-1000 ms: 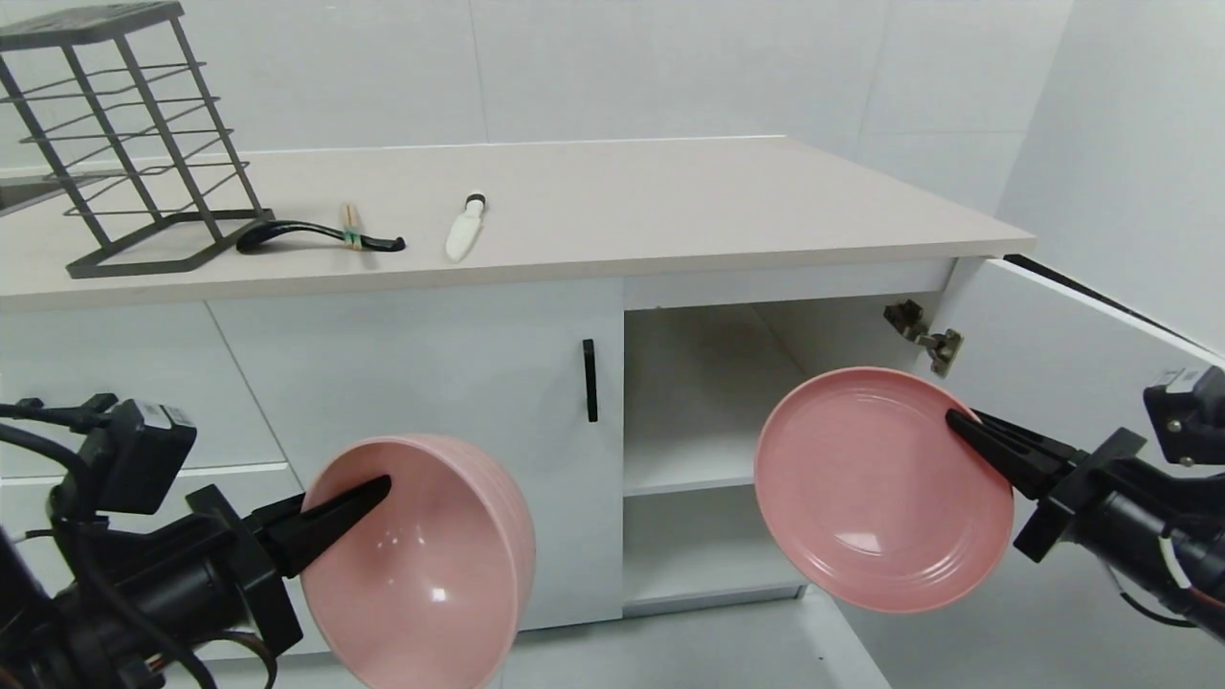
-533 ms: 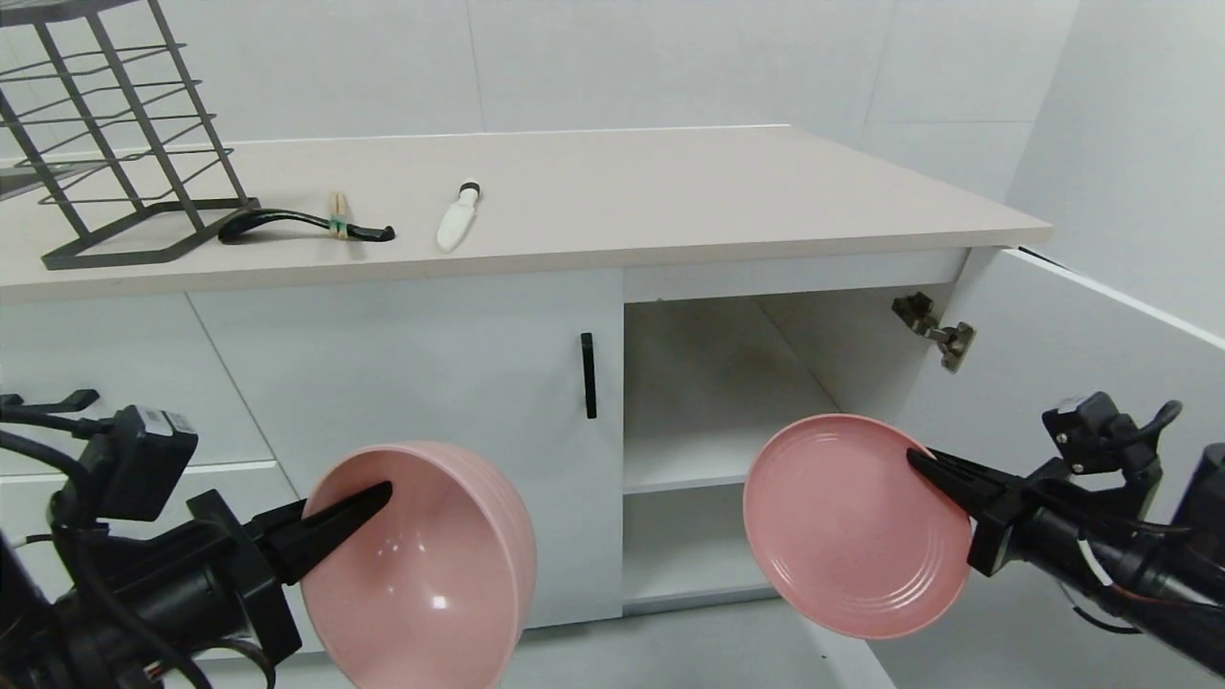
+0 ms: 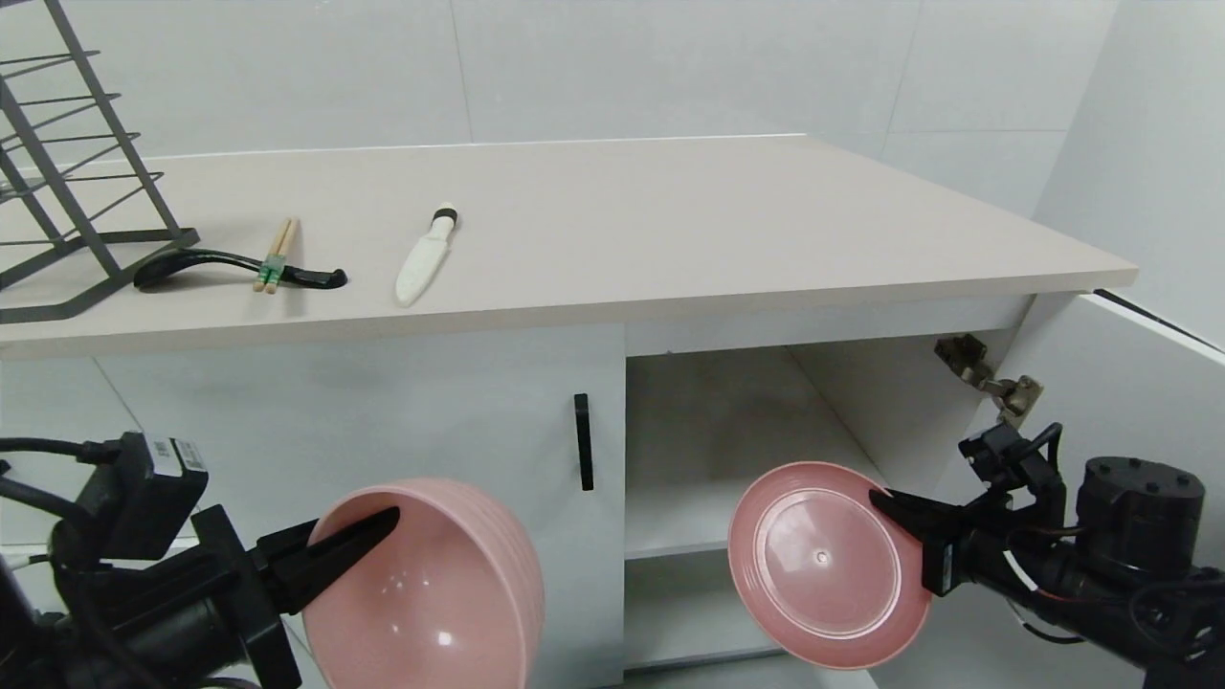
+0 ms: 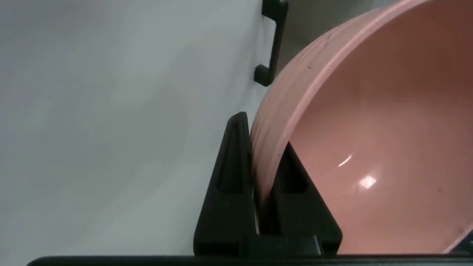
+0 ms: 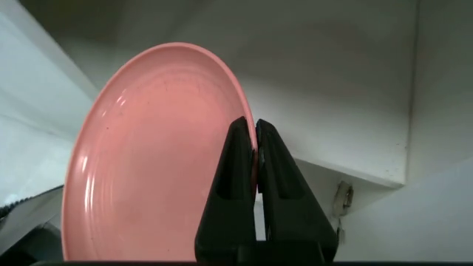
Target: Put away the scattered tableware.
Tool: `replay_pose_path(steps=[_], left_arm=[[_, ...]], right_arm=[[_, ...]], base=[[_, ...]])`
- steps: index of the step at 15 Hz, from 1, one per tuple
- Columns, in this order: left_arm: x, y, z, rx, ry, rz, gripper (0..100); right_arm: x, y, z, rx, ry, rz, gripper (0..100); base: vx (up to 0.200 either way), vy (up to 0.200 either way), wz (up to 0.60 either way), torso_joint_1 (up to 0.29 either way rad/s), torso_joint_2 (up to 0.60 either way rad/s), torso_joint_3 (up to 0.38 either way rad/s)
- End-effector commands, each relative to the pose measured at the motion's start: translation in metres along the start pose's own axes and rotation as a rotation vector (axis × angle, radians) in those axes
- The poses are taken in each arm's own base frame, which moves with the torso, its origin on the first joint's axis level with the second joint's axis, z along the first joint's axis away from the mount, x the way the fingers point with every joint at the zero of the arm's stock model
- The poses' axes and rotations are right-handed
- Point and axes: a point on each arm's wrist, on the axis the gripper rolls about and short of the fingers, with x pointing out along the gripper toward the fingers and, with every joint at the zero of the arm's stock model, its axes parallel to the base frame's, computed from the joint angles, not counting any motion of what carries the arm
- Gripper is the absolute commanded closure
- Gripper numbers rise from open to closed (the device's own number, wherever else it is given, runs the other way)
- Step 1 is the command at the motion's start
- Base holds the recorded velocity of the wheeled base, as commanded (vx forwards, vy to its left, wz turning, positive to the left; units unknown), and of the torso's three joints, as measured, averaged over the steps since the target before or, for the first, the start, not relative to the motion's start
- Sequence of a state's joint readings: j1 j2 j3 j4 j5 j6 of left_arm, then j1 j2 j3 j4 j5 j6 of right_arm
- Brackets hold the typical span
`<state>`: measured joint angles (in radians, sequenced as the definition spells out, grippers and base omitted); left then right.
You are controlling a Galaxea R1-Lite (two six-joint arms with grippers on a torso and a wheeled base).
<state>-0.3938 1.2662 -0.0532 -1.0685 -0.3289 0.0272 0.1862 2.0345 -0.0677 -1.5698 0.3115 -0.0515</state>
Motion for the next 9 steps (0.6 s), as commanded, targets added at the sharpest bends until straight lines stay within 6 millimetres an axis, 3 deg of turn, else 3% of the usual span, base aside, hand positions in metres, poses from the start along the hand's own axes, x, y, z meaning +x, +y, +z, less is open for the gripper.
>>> replay_pose_path(steps=[1,4,9], left_arm=[[-0.002,-0.001,0.001,0.005,-0.007,-0.004,100],[-0.003,-0.001,-0.001,0.007,-0.005,-0.004,100],[-0.003,-0.001,-0.001,0.006,-0.003,-0.003,100]], right_arm=[[0.003,0.002,-0.007,0.005,0.033,0.014,100],[0.005,0.011,-0.008,-0.032,0.043,0.052,100],[0.015,0.008,-0.008,-0.134,0.037,0.043,100]], base=[[0.000,0.000,0.00,0.000,0.00,0.000],[0.000,0.000,0.00,0.000,0.00,0.000],[0.000,0.000,0.00,0.000,0.00,0.000]])
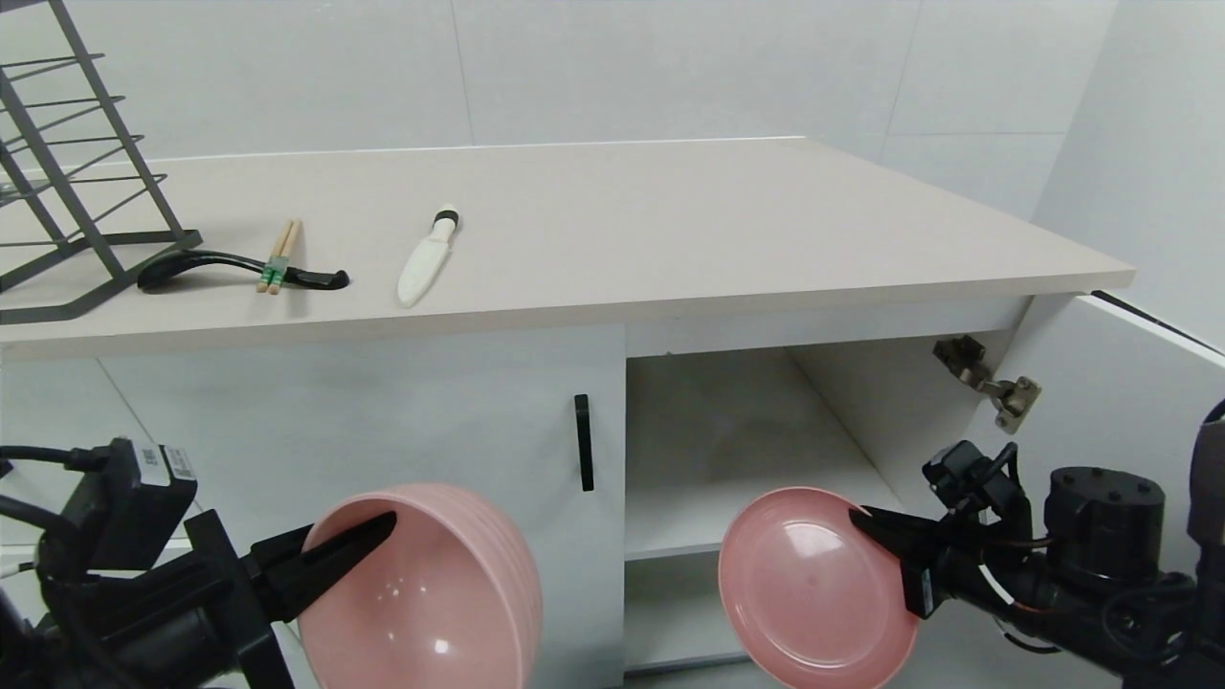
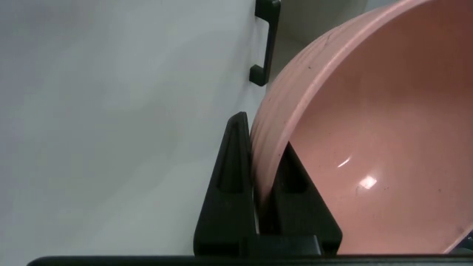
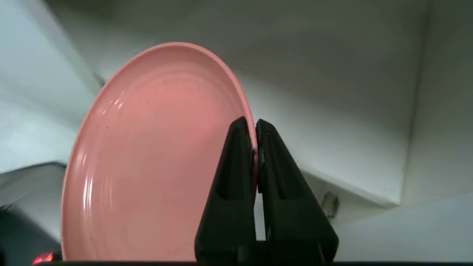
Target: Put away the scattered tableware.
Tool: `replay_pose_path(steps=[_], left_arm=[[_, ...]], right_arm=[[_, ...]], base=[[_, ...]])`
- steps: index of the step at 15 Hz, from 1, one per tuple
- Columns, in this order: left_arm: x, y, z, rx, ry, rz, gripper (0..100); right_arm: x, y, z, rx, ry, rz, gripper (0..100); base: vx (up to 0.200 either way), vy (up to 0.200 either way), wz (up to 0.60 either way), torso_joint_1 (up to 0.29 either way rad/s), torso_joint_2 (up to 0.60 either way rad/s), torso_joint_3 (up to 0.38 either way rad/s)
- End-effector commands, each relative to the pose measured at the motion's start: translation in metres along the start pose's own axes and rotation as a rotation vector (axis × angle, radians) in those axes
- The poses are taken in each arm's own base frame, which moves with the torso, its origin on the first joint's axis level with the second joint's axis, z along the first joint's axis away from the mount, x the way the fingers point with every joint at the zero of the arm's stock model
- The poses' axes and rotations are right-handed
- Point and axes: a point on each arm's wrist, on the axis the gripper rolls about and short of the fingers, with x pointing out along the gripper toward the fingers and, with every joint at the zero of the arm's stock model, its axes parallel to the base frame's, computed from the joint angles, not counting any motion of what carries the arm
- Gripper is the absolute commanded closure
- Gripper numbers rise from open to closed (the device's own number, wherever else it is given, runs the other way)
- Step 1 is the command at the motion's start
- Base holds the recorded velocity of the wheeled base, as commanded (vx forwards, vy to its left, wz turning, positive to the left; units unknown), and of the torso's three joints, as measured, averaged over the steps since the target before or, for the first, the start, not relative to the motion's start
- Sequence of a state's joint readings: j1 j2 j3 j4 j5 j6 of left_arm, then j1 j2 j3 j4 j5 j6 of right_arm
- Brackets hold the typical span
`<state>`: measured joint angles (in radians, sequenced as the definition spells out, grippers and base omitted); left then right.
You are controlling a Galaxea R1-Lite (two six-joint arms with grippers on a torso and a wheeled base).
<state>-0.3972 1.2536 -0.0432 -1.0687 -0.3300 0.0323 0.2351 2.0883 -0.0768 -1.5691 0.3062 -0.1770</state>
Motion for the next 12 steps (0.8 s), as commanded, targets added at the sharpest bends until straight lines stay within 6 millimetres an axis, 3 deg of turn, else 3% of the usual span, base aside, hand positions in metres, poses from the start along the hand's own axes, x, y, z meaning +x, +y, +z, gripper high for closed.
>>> replay_pose_path(steps=[1,4,7,10,12], left_arm=[[0.000,0.000,0.000,0.000,-0.002,0.002,100],[0.000,0.000,0.000,0.000,-0.001,0.002,100],[0.000,0.000,0.000,-0.002,-0.001,0.002,100],[0.000,0.000,0.000,0.001,-0.003,0.002,100],[0.000,0.000,0.000,0.001,-0.003,0.003,100]], right_arm=[[0.007,-0.005,0.003,-0.004,-0.019,-0.025,100],[0.046,-0.025,0.014,0.036,-0.088,-0.192,100],[0.069,-0.028,0.003,0.059,-0.072,-0.189,100],[0.100,-0.041,0.014,0.060,-0.160,-0.210,100],[0.114,-0.048,0.010,0.067,-0.170,-0.253,100]], base=[[0.000,0.000,0.00,0.000,0.00,0.000],[0.000,0.000,0.00,0.000,0.00,0.000],[0.000,0.000,0.00,0.000,0.00,0.000],[0.000,0.000,0.00,0.000,0.00,0.000],[0.000,0.000,0.00,0.000,0.00,0.000]])
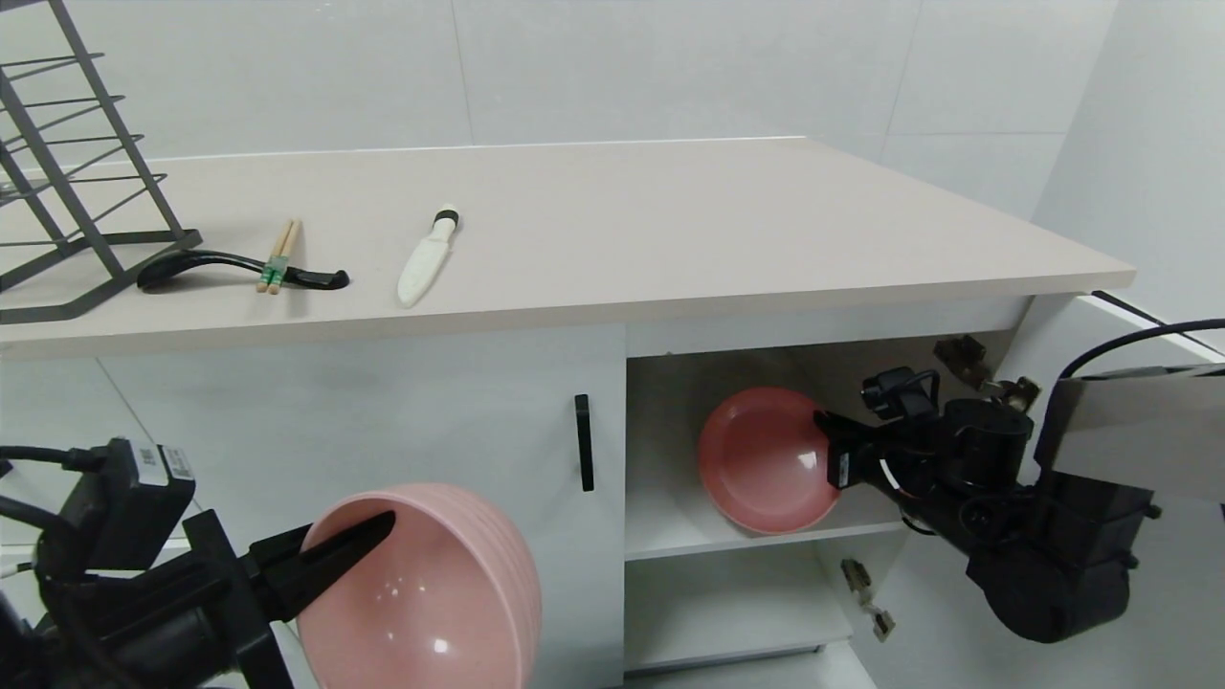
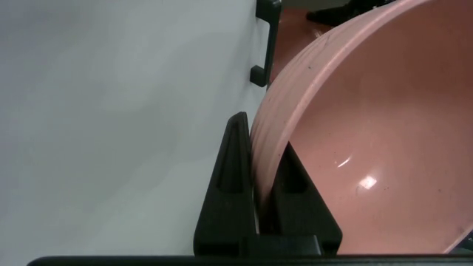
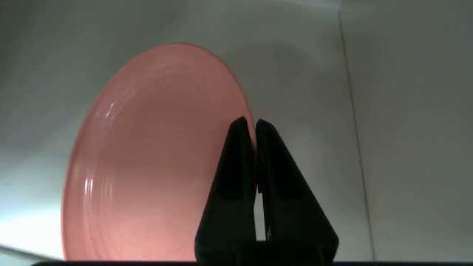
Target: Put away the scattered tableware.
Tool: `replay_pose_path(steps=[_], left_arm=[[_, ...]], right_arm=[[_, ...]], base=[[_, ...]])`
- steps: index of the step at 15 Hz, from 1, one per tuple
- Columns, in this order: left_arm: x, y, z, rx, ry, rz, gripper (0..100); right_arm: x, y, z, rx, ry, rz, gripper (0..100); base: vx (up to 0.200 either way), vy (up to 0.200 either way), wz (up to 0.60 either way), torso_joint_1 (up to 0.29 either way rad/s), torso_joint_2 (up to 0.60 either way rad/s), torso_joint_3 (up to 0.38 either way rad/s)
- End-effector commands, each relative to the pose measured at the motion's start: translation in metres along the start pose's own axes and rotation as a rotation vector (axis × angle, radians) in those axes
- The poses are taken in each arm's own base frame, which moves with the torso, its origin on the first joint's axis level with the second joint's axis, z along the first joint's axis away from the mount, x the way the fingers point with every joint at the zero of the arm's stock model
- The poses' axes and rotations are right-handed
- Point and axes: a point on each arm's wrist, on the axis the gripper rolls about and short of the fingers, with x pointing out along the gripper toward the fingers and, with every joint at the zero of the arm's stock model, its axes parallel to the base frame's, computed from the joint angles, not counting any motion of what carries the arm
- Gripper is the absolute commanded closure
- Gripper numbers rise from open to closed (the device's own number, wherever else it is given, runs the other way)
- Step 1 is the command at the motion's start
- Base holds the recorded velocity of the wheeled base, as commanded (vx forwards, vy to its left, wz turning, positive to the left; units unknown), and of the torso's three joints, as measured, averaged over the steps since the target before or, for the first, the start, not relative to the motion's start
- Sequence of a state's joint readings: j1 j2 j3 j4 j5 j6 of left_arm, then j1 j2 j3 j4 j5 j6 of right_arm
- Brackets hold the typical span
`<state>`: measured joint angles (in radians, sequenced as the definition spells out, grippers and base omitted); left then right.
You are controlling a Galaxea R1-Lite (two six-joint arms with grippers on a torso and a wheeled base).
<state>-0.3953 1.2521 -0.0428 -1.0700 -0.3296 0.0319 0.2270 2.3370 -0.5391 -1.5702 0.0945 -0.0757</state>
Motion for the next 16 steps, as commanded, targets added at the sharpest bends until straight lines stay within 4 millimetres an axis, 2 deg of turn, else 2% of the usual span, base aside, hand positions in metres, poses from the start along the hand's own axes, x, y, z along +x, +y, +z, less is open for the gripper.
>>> replay_pose_path(steps=[1,3,6,8,12,16], left_arm=[[0.000,0.000,0.000,-0.001,-0.001,-0.001,100],[0.000,0.000,0.000,0.001,-0.001,-0.001,100],[-0.002,-0.001,0.001,0.003,-0.011,0.000,100],[-0.002,-0.001,0.001,0.003,-0.011,0.000,100],[-0.002,-0.001,0.000,0.002,-0.004,-0.001,100],[-0.002,0.000,0.000,-0.001,-0.001,0.001,100]], right_arm=[[0.015,-0.001,-0.018,0.007,0.026,-0.011,100],[0.020,0.001,-0.023,0.074,0.032,-0.003,100],[0.031,0.008,-0.017,0.279,-0.011,0.022,100],[0.036,0.008,-0.026,0.284,0.009,0.022,100],[0.049,0.023,-0.058,0.279,0.075,0.052,100],[0.067,0.027,-0.070,0.282,0.055,0.062,100]], base=[[0.000,0.000,0.00,0.000,0.00,0.000],[0.000,0.000,0.00,0.000,0.00,0.000],[0.000,0.000,0.00,0.000,0.00,0.000],[0.000,0.000,0.00,0.000,0.00,0.000],[0.000,0.000,0.00,0.000,0.00,0.000],[0.000,0.000,0.00,0.000,0.00,0.000]])
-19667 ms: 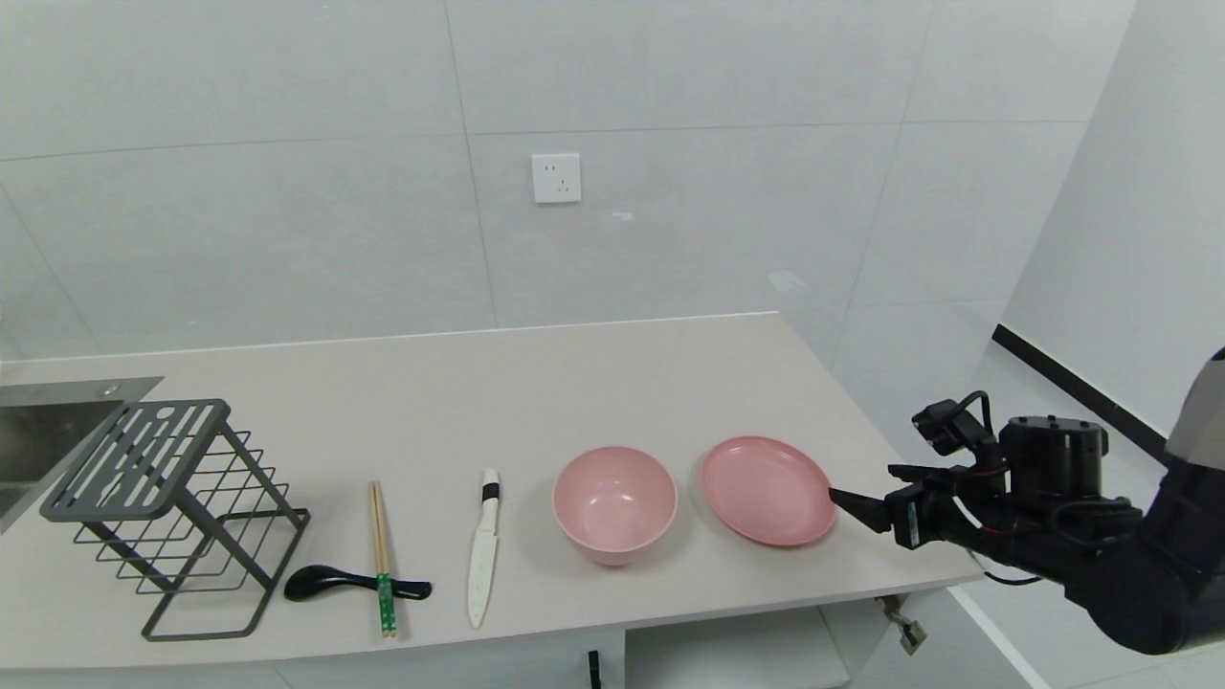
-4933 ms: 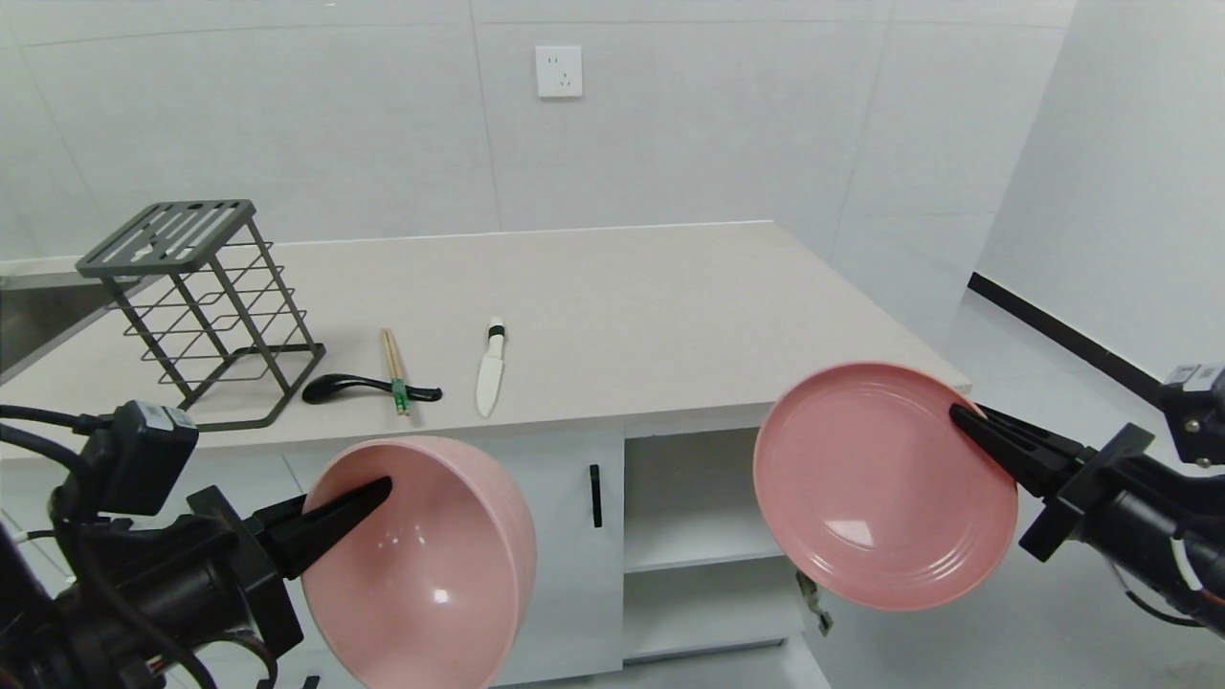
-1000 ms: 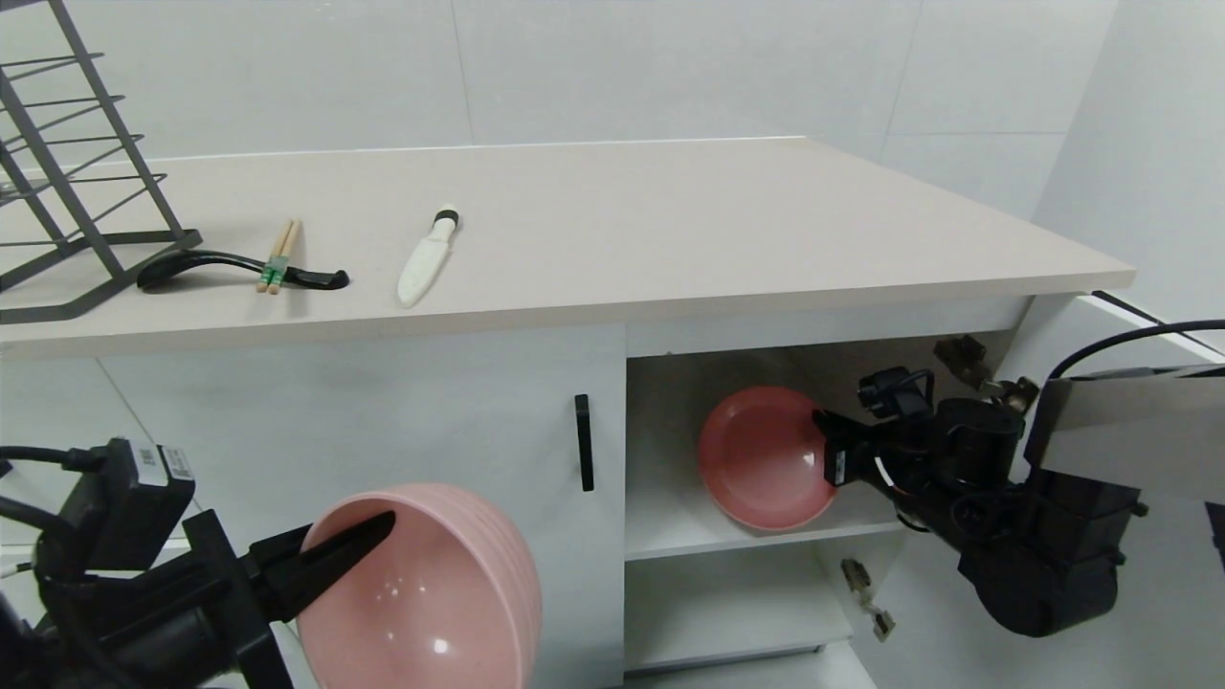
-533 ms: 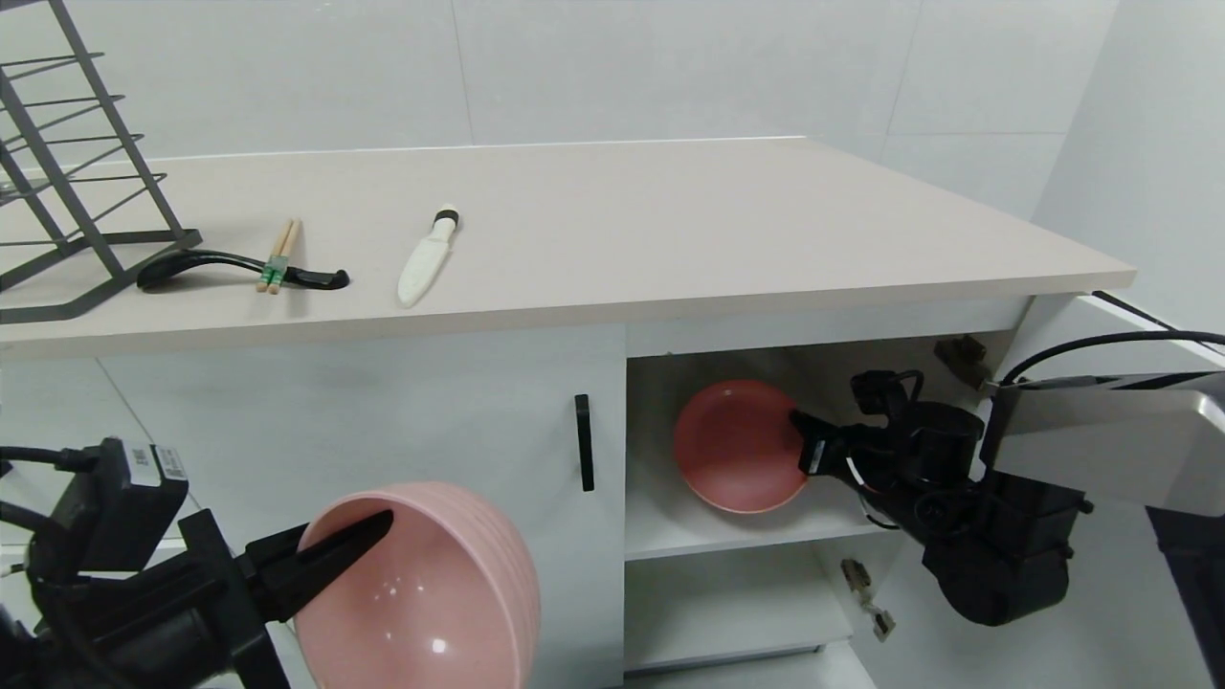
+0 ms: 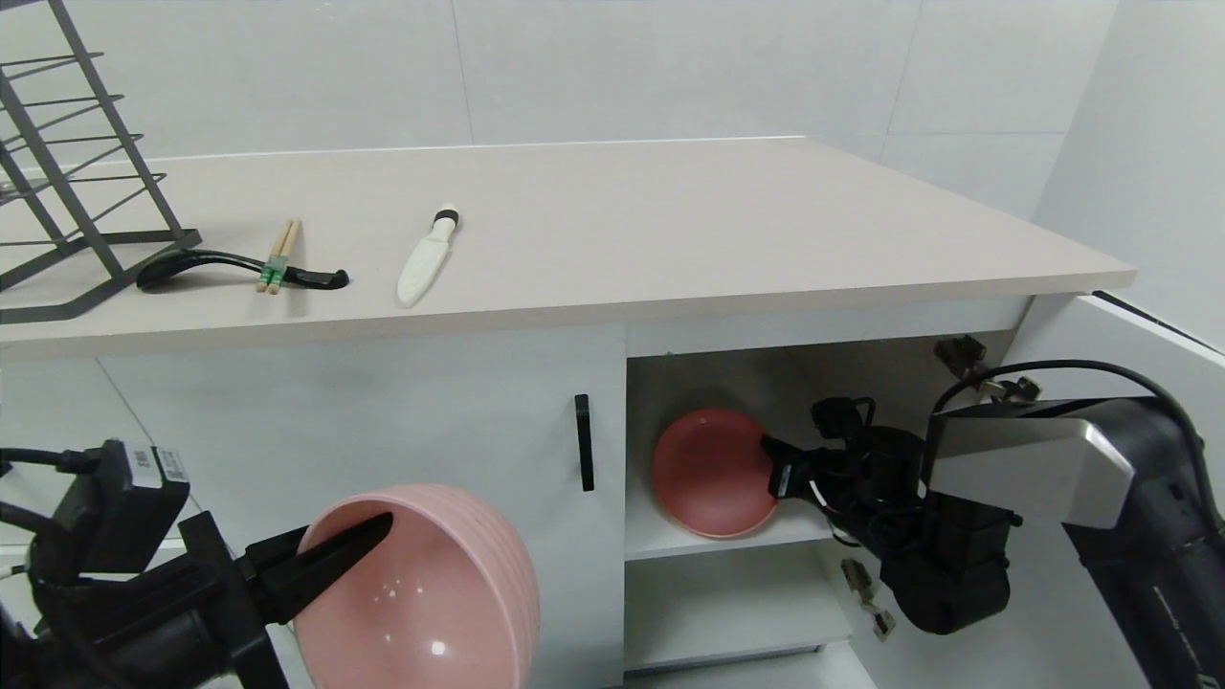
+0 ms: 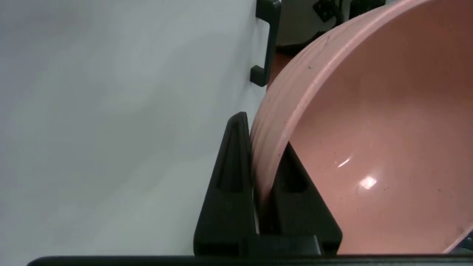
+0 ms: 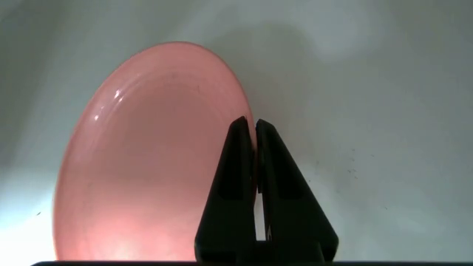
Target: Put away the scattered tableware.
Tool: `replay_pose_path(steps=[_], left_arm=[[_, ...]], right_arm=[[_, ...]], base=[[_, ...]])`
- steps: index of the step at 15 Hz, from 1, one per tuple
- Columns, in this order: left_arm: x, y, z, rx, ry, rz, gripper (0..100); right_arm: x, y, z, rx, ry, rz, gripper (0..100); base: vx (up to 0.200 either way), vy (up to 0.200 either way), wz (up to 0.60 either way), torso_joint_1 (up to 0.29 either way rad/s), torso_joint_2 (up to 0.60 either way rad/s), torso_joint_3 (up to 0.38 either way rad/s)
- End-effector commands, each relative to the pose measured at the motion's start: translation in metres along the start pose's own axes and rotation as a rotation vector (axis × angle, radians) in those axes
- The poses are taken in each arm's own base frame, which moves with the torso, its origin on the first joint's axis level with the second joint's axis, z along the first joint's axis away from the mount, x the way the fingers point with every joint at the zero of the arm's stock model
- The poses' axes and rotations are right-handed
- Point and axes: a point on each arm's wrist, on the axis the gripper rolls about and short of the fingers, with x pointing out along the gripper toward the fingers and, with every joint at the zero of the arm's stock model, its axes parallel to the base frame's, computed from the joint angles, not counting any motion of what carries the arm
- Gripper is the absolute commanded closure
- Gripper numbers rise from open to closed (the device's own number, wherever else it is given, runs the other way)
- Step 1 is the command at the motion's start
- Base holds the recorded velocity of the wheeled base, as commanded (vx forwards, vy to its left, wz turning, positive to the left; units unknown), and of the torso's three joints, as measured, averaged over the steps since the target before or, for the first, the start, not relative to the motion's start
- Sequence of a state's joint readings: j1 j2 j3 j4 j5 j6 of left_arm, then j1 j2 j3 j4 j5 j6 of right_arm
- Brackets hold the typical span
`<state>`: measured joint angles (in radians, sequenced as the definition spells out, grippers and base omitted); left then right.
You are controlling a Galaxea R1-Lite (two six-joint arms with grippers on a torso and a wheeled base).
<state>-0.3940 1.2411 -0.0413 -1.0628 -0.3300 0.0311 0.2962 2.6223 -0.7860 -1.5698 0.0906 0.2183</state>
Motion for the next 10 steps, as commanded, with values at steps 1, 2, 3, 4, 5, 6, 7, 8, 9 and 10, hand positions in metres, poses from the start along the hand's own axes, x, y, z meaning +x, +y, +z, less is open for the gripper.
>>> replay_pose_path(steps=[1,2,3,4,5,6,7,8,9,10], left_arm=[[0.000,0.000,0.000,-0.001,0.001,0.000,100],[0.000,0.000,0.000,-0.001,0.002,0.001,100],[0.000,0.000,0.000,0.000,0.004,0.001,100],[0.000,0.000,0.000,-0.002,0.004,0.001,100],[0.001,0.000,-0.001,-0.002,0.005,0.001,100],[0.001,0.000,-0.001,-0.003,0.007,0.003,100],[0.001,0.001,-0.001,-0.004,0.010,0.001,100],[0.001,0.001,-0.001,-0.004,0.010,0.001,100],[0.001,0.000,-0.001,-0.003,0.008,0.001,100],[0.001,0.000,-0.001,-0.003,0.008,0.001,100]], right_arm=[[0.010,-0.003,-0.014,0.003,0.010,0.001,100],[0.011,-0.002,-0.014,0.002,0.007,0.001,100],[0.013,-0.002,-0.014,0.006,0.000,0.004,100],[0.015,-0.001,-0.011,0.017,-0.014,0.006,100],[0.018,-0.001,-0.008,0.028,-0.027,0.009,100],[0.019,-0.001,-0.007,0.030,-0.033,0.011,100],[0.023,-0.002,-0.002,0.030,-0.061,0.011,100],[0.025,-0.002,-0.002,0.032,-0.058,0.011,100],[0.026,-0.002,-0.002,0.034,-0.052,0.009,100],[0.026,-0.002,-0.003,0.034,-0.048,0.008,100]], base=[[0.000,0.000,0.00,0.000,0.00,0.000],[0.000,0.000,0.00,0.000,0.00,0.000],[0.000,0.000,0.00,0.000,0.00,0.000],[0.000,0.000,0.00,0.000,0.00,0.000],[0.000,0.000,0.00,0.000,0.00,0.000],[0.000,0.000,0.00,0.000,0.00,0.000],[0.000,0.000,0.00,0.000,0.00,0.000],[0.000,0.000,0.00,0.000,0.00,0.000],[0.000,0.000,0.00,0.000,0.00,0.000],[0.000,0.000,0.00,0.000,0.00,0.000]])
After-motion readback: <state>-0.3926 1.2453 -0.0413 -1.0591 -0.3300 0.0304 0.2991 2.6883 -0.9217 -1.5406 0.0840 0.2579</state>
